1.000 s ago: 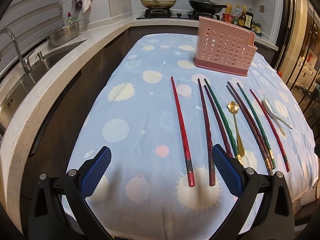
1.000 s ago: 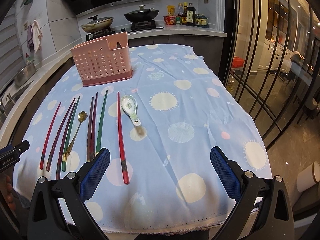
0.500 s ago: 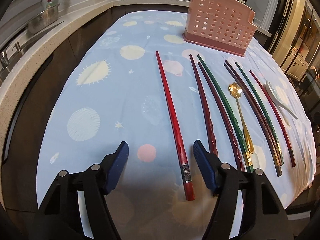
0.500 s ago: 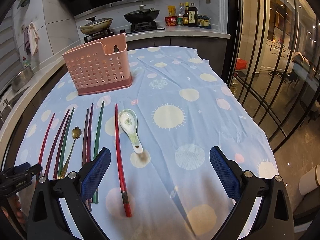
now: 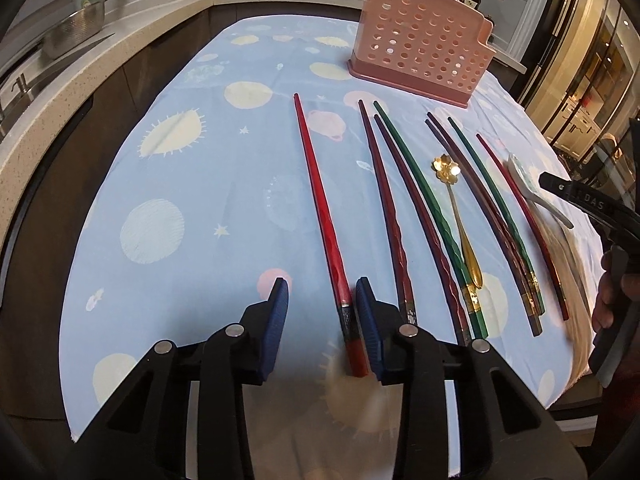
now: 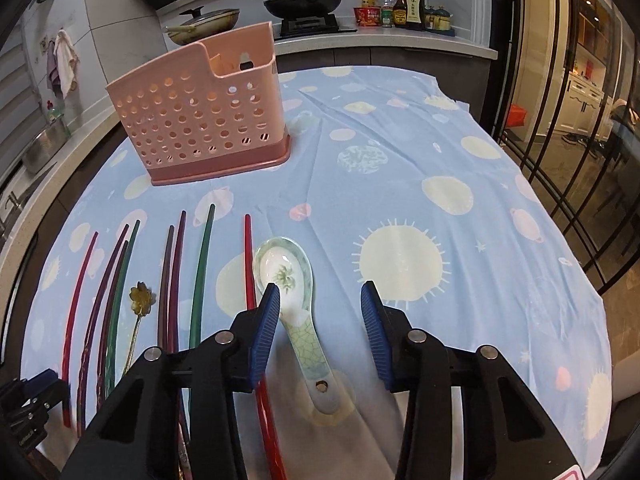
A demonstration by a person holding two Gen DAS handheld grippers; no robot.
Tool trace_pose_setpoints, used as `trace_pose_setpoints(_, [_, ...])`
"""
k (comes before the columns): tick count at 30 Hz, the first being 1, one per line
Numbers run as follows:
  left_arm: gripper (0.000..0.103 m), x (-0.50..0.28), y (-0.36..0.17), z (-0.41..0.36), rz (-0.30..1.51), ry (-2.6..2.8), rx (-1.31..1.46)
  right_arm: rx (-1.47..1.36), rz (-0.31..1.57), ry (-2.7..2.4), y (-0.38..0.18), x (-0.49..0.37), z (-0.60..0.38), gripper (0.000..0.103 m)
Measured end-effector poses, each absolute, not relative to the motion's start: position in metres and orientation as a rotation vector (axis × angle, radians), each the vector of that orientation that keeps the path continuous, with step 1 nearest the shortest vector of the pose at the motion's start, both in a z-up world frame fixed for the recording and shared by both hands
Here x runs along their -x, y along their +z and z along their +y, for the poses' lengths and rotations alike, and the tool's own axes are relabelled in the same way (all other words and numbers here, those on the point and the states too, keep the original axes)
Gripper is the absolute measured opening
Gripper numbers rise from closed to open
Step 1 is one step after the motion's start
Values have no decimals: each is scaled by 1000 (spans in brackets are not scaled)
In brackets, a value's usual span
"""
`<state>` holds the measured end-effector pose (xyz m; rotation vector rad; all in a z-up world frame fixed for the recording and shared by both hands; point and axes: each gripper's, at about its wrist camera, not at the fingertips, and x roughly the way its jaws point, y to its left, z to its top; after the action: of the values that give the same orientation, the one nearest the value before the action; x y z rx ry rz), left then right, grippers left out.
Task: Organize utensils
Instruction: 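Grasp the red chopstick with the left tool while the right tool grasps the white ceramic spoon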
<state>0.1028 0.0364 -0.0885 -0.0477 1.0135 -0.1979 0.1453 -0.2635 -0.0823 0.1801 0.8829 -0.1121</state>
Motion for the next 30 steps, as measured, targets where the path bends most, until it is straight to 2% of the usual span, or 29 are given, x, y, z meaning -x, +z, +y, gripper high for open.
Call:
trace_pose_setpoints(4, [32, -98, -89, 32, 1017, -211, 45, -200, 902, -108, -91, -144, -265, 28])
trace_pose_setpoints(6, [26, -97, -89, 32, 1017, -211, 45, -210, 910, -99, -94, -142, -266, 21])
trace_pose_setpoints(8, [13, -96, -89, 33, 1023, -222, 61, -217, 916, -89, -97, -139, -266, 16])
trace_pose_setpoints(10, [10, -94, -90, 34, 1029, -238, 77, -227, 910, -81, -99, -134, -266, 16])
trace_pose_setpoints(23, [10, -80, -92, 31, 1020, -250, 84, -273, 926, -49, -106, -106, -265, 16])
trace_pose_setpoints(30, [10, -79, -94, 36, 1007, -265, 113, -239, 908, -46, -105, -96, -259, 10])
